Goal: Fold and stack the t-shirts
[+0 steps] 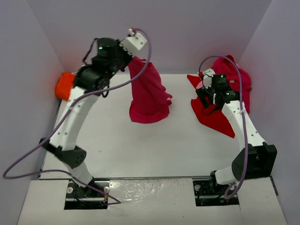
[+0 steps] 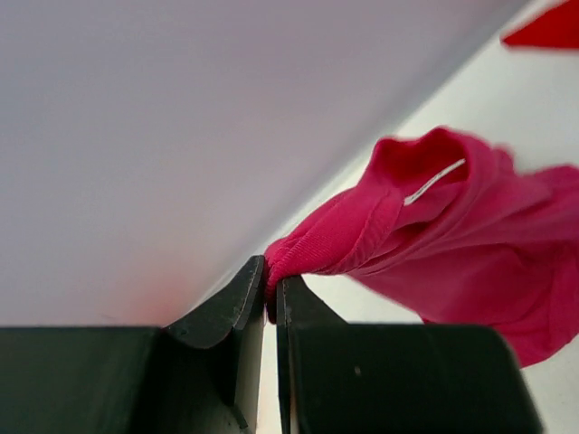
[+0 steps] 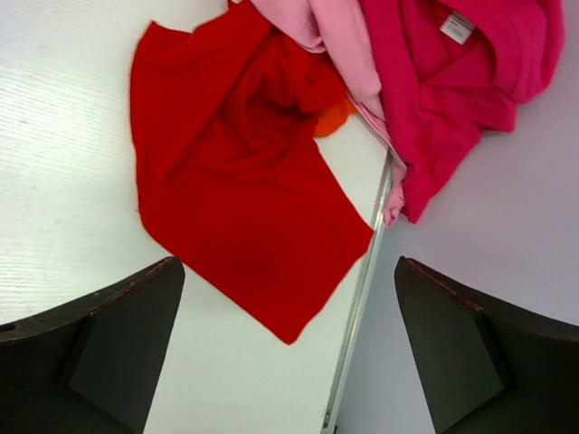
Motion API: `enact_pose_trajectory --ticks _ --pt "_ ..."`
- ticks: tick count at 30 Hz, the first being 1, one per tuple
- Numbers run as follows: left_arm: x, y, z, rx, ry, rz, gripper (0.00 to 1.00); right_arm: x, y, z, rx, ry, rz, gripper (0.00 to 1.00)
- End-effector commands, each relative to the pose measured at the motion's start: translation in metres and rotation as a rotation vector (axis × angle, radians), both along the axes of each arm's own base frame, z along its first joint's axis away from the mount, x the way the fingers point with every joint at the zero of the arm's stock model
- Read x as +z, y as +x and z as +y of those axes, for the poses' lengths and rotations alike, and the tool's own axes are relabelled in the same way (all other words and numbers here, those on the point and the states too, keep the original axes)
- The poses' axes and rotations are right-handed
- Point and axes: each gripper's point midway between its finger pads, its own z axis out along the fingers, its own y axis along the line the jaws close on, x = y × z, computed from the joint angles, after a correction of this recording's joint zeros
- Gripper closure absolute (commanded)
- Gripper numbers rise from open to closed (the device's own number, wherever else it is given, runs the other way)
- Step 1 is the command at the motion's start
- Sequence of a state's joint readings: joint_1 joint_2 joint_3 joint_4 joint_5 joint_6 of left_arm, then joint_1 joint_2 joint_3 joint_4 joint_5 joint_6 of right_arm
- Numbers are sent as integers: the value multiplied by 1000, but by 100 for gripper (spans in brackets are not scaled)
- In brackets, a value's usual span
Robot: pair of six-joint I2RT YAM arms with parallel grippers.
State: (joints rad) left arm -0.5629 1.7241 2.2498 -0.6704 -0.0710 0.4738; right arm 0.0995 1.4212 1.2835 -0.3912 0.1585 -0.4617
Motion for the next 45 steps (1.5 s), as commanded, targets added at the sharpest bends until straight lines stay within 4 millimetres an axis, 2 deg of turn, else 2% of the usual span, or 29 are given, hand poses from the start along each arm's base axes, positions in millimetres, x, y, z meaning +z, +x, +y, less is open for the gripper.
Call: enact_pose_trajectory --ticks 1,3,5,7,9,11,13,15,17,18,19,21,22,23,25,28,30,33,34,35,36,38,42,43,45 --pt "80 -89 42 -49 -148 -83 100 6 10 34 106 104 -41 0" --pt "85 -122 30 -194 -195 -49 100 0 4 50 166 108 -12 0" --pt "87 -141 27 -252 -231 -14 100 -5 -3 66 213 102 9 0" --pt "103 -160 34 -276 -278 -31 100 -15 -12 79 257 76 44 0" --pt "117 -166 52 -242 -287 -78 100 -23 -16 82 261 44 66 0" --pt "123 -163 71 -174 -241 -129 100 -31 -18 79 252 19 89 0" --pt "119 -157 84 -126 -151 -152 100 -39 -20 76 246 -2 112 0" --pt "102 -146 96 -66 -44 -132 100 -46 -21 72 233 -21 129 0" --pt "87 -128 116 38 83 -125 100 -54 -24 70 232 -32 151 0" --pt "68 -114 124 90 170 -85 100 -58 -27 70 237 -34 160 0" --pt "64 -110 129 107 202 -82 100 -59 -27 70 241 -31 162 0" --pt "23 -81 144 183 309 20 100 -64 -30 72 255 -26 166 0" --pt "9 -73 147 195 340 58 100 -64 -30 72 259 -22 161 0" --pt "-2 -68 146 200 356 91 100 -62 -30 73 261 -20 154 0" --pt "-22 -60 133 169 353 166 100 -61 -29 74 263 -16 147 0" --pt "-45 -47 93 118 414 235 100 -57 -29 72 259 -23 139 0" --pt "-48 -48 57 66 464 221 100 -57 -30 71 260 -26 136 0" --pt "-31 -49 20 8 430 147 100 -54 -30 73 256 -12 128 0" --pt "-23 -45 15 22 406 121 100 -54 -30 75 258 -3 128 0" --pt "-27 -38 9 23 405 120 100 -54 -30 75 258 -2 128 0" --pt "-8 -29 8 66 346 64 100 -52 -30 77 260 12 122 0" --pt "22 -24 15 126 273 -19 100 -51 -30 79 260 24 117 0" --pt "46 -23 36 205 253 -99 100 -53 -31 79 260 25 123 0" --pt "48 -28 47 226 240 -103 100 -54 -30 80 262 25 128 0" --pt "69 -33 80 301 148 -146 100 -56 -30 80 262 27 132 0"
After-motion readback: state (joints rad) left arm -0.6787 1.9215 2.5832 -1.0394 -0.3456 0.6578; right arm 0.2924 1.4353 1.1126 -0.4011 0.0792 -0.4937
